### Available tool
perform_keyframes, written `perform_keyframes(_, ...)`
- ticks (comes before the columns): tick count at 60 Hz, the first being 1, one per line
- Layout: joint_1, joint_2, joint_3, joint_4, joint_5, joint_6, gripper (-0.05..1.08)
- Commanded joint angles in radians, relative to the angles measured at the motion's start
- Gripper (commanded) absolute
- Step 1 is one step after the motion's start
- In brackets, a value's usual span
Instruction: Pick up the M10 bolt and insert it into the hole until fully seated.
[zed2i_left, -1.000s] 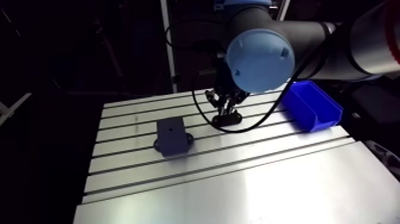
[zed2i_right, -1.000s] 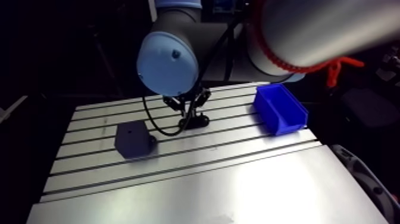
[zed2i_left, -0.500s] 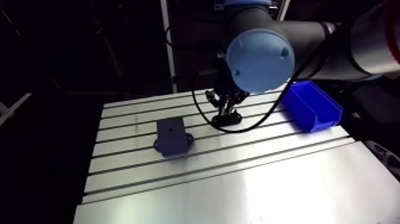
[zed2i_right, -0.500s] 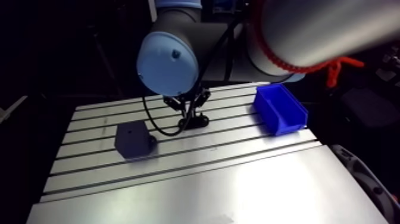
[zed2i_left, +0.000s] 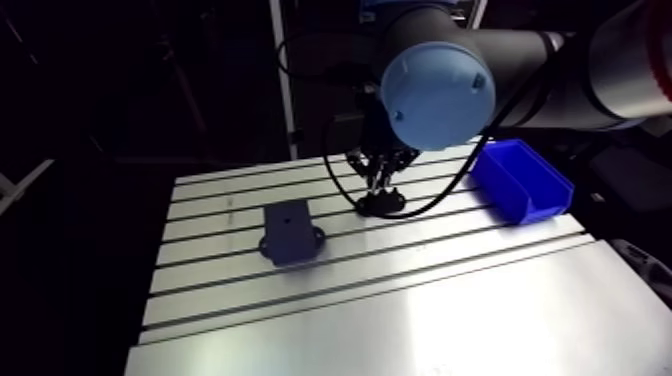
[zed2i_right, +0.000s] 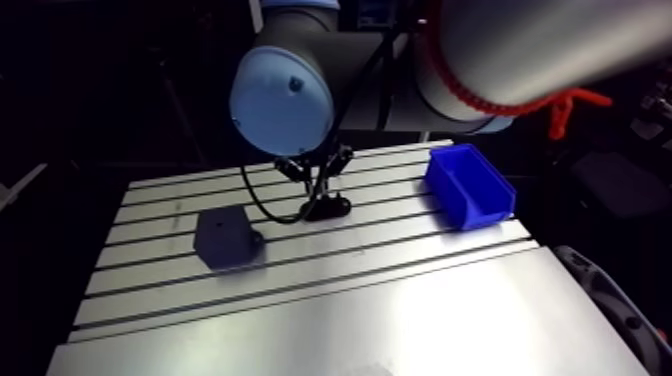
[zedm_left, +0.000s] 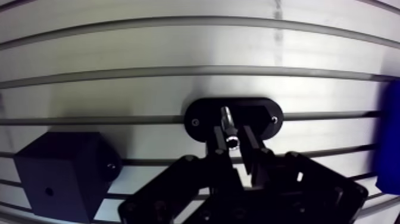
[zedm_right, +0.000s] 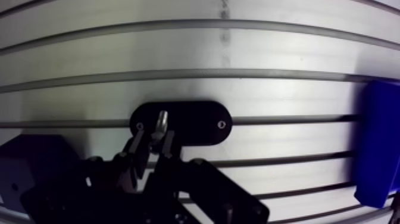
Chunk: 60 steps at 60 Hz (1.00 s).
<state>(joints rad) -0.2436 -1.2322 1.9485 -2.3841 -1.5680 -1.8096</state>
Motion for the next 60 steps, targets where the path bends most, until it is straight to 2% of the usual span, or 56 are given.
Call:
perform_keyframes(1,0.002,-0.045,-0.007,0.028,-0.005,-0.007,0.92)
perform_keyframes(15,0.005,-0.091,-0.013,0.042,0.004,-0.009,0.95)
perform_keyframes(33,0.031,-0.180,-0.067,0.123,0.007,0.000,1.07)
perform_keyframes(44,0.065,-0.189,-0.185,0.324,0.007,0.021,1.08)
perform_keyframes(51,0.080,-0.189,-0.242,0.402,0.007,0.038,1.08)
perform_keyframes(55,0.102,-0.186,-0.276,0.446,0.003,0.044,1.08)
perform_keyframes(60,0.138,-0.176,-0.340,0.564,0.001,0.070,1.08)
